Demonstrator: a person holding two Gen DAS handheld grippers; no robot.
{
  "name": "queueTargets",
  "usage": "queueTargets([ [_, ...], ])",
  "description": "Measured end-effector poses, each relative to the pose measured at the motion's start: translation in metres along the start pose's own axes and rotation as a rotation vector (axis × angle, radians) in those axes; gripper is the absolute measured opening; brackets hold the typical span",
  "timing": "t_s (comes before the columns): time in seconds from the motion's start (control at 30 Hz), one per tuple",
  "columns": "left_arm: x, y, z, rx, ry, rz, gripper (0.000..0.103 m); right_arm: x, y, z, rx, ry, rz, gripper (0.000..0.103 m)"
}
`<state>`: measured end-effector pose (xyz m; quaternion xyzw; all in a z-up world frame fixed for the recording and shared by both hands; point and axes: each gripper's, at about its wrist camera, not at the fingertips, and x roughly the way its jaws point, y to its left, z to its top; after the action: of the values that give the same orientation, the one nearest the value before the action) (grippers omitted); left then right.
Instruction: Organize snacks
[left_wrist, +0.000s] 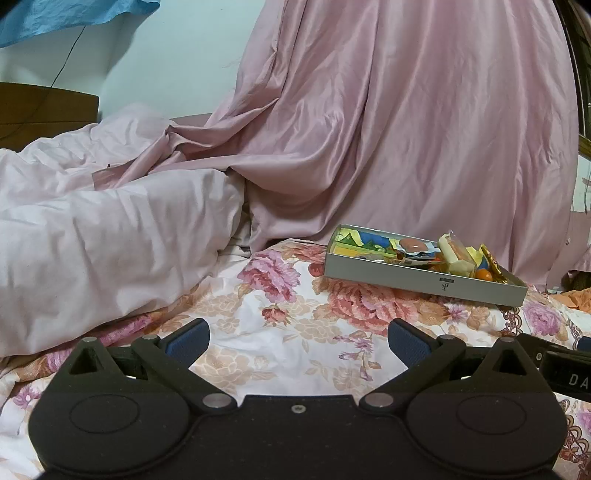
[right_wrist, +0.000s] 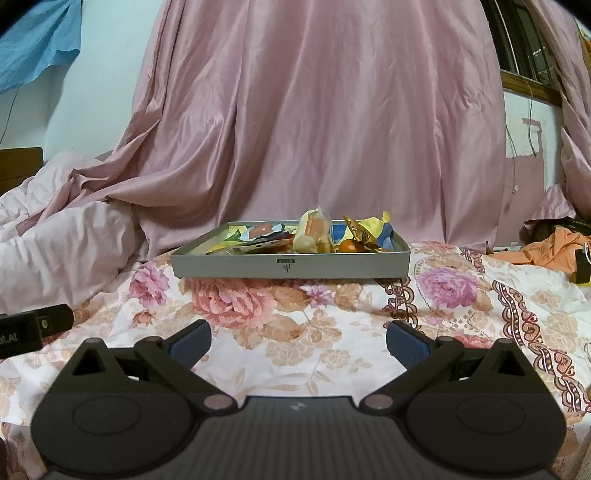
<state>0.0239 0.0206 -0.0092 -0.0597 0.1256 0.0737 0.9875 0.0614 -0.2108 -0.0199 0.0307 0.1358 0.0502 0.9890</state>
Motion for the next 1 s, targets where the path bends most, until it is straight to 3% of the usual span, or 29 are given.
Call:
queueTargets([
  [1.0, 0.0009, 0.0009, -0.0011, -0.004, 0.002, 0.006, 0.102, 0.0020, 0.0032, -0.0012, -0.010, 0.019, 0.006, 0.103],
])
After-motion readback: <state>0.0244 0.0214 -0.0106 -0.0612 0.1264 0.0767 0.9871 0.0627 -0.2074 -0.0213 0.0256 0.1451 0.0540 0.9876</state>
